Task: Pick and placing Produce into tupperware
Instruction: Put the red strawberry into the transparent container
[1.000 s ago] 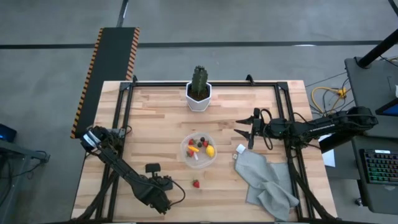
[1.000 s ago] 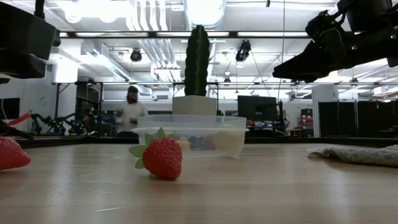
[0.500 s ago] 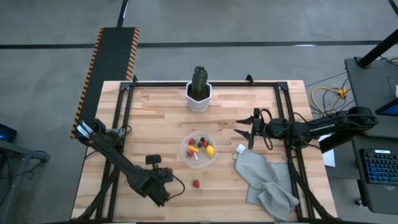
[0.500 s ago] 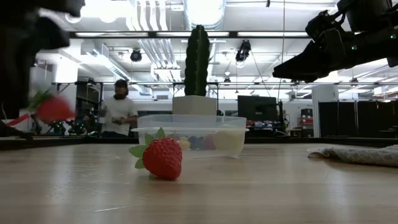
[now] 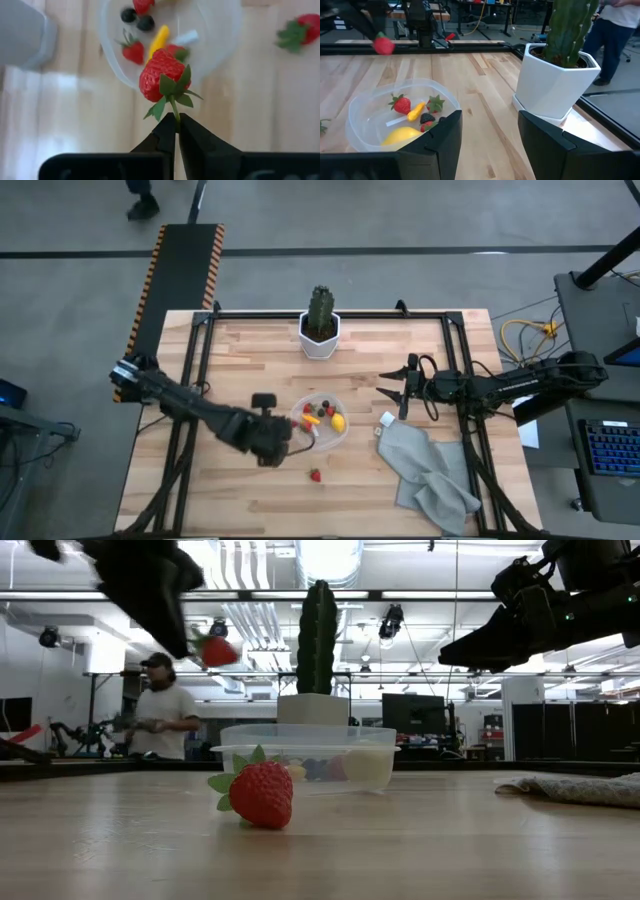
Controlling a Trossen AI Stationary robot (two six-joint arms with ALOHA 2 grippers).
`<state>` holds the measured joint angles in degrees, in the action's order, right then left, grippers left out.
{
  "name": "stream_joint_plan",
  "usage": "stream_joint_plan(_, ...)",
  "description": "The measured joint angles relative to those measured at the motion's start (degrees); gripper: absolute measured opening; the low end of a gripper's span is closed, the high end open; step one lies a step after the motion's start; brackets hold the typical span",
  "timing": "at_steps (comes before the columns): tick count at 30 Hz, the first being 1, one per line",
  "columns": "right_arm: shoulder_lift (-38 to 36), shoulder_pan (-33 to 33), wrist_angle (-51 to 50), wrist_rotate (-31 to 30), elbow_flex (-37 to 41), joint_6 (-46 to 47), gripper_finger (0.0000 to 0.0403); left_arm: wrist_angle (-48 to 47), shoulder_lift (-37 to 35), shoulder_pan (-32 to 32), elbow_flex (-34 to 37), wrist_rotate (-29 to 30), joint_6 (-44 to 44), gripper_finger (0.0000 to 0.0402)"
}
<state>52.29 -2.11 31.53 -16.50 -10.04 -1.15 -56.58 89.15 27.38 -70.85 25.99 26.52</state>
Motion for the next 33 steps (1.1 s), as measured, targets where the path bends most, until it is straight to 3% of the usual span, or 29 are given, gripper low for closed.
stream_joint_plan(13,0.0,0.02,-0.06,0.42,0.0,0.02,0.0187,12.72,4.73,-13.88,0.02,-9.52,-26.85,0.0)
stream_joint_plan(21,0.0,0.0,-0.24,0.44,0.0,0.04,0.0187,14.31,9.2,-17.05,0.02,-12.9,-32.92,0.0)
stream_joint_plan(33,0.0,0.01,-1.03,0.43,0.0,0.07,0.0187,14.63,12.45,-17.29,-0.28,-14.9,-34.51,0.0)
